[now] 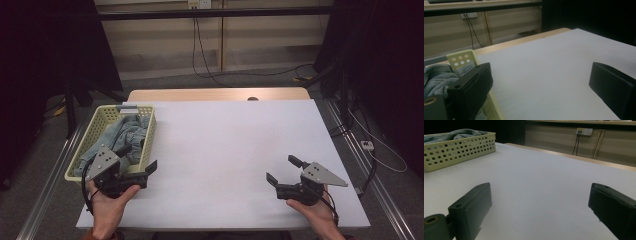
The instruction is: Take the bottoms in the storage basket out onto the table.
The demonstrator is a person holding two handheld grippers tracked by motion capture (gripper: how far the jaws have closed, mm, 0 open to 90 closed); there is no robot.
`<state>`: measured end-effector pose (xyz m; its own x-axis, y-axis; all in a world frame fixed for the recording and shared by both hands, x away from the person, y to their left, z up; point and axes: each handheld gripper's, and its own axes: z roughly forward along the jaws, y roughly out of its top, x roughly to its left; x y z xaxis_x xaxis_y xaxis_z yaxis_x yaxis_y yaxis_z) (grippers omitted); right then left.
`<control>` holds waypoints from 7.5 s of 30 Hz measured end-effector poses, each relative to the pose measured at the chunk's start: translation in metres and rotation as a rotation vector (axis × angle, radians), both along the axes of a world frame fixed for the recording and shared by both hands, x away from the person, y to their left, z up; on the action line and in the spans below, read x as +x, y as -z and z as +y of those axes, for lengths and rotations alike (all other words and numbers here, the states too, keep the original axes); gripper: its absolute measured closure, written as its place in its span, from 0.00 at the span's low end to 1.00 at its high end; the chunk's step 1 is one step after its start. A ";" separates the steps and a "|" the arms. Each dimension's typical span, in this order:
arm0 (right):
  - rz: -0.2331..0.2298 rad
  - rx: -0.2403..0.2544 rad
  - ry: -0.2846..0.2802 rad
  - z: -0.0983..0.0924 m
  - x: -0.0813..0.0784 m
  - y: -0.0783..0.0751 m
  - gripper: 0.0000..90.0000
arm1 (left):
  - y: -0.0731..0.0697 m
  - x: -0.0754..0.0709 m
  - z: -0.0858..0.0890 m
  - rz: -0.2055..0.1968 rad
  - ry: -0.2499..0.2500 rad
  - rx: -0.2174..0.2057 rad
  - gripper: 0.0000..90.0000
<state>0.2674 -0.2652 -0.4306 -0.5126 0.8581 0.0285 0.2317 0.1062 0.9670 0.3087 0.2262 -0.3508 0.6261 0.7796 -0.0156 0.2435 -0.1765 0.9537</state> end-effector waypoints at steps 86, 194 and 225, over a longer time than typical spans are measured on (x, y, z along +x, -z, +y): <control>0.034 0.007 -0.018 0.003 0.002 0.002 0.05 | 0.002 0.141 0.059 0.344 -0.287 0.230 0.07; 0.041 0.006 -0.024 0.003 0.001 0.002 0.06 | 0.009 0.137 0.073 0.336 -0.344 0.211 0.81; 0.041 0.008 -0.022 0.003 0.001 0.002 0.06 | -0.021 0.113 0.087 0.122 -0.374 0.061 0.82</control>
